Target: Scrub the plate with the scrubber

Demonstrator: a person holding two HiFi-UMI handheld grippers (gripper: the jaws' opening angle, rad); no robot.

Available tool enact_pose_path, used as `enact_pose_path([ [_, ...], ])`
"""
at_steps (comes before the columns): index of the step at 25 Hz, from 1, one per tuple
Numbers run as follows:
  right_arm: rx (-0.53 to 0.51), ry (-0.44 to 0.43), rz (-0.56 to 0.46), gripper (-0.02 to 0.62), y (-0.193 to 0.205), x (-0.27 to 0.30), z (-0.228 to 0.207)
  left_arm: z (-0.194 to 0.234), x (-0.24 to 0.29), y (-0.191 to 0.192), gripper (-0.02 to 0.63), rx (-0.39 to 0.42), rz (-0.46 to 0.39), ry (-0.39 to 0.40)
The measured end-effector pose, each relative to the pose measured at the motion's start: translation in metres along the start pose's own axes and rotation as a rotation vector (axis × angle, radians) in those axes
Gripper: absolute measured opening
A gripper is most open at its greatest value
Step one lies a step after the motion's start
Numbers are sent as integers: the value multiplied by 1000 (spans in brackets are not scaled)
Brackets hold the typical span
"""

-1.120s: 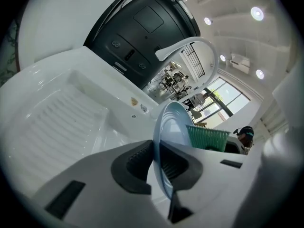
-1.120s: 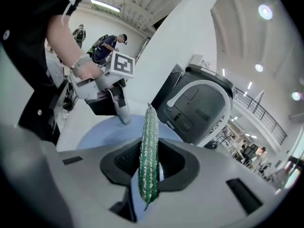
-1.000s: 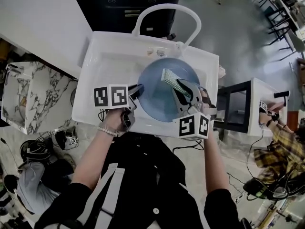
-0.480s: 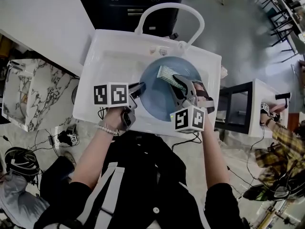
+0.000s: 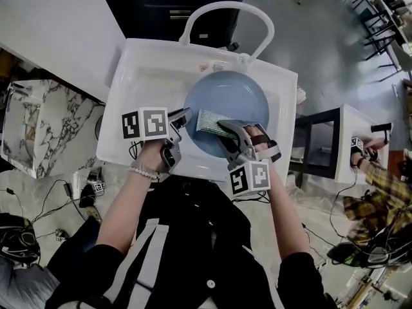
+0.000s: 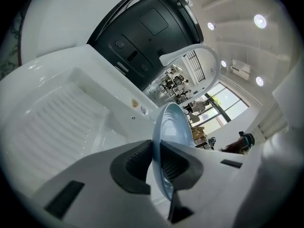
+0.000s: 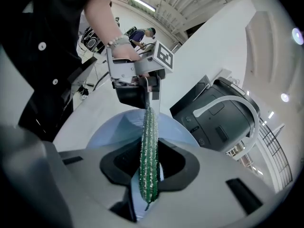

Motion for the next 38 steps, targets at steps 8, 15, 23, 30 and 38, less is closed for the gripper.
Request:
enact_pose_path([
  [8,8,-127,-56,95,-6,-11,26,6,0,-4,40,-42,-26,-11],
  [15,21,-205,-45,95,1,-26,40,17,-5,-4,41,-69,-44,-33],
  [23,4,-220,10,95,16,-33,39,22,-3,5,41,-72,-19,-39],
  [30,-6,-127,95,95,36,-32,21,23,-1,10,41,-48,6,-48],
  [38,113,124,186,95,55,-32,-5,15,11,18,40,-18,35,-52],
])
Point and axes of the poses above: the fingertips, and each gripper's own axes: x forward along the fingers, z to its left, y out of its underside, the point moved 8 cm from there along -x, backward along the fingers, and after that the axes turned 6 degrees about -z, right-handed, at the moved point
